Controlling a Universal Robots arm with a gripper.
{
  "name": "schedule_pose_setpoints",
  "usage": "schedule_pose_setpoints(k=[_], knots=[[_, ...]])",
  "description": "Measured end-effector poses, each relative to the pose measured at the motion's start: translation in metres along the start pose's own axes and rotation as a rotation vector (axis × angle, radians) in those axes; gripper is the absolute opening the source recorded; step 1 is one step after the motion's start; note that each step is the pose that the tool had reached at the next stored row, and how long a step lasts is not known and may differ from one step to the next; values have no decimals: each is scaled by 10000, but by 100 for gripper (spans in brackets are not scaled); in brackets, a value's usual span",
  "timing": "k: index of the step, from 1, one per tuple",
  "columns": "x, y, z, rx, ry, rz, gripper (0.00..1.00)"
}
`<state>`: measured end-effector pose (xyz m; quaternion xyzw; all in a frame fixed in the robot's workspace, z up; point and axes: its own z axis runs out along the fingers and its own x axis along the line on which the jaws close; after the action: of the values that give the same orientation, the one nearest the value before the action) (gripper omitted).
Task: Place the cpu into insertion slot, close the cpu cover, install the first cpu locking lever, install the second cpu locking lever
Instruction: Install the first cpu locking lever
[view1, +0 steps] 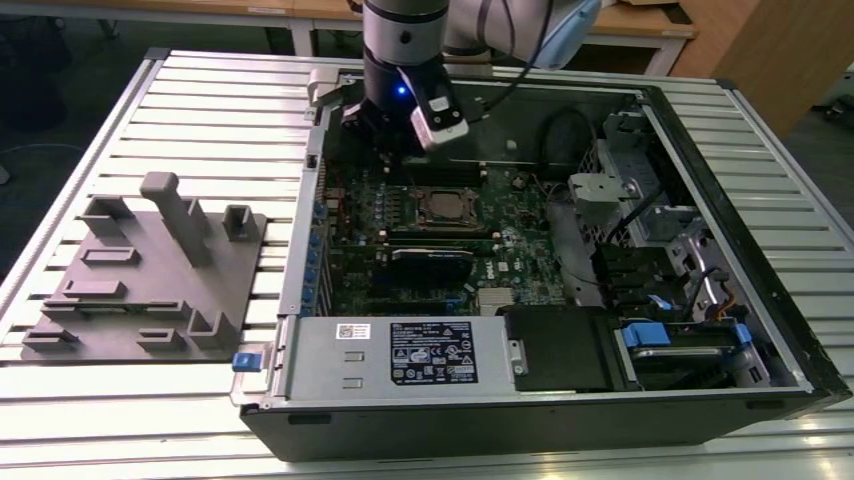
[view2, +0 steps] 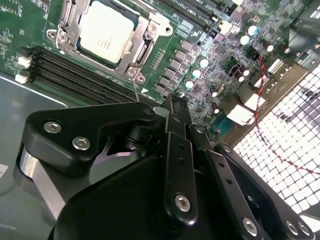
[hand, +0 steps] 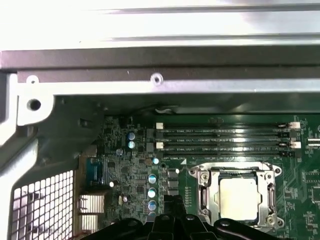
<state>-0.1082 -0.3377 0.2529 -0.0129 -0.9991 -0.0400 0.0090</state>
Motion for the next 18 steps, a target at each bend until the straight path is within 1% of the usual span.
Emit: schedule_pose_setpoints(k=[13, 15, 18], knots=[[15, 5, 1, 0, -4, -1, 10], [27, 8, 1, 0, -14, -1, 10], [35, 22, 2, -2, -48, -4, 10]])
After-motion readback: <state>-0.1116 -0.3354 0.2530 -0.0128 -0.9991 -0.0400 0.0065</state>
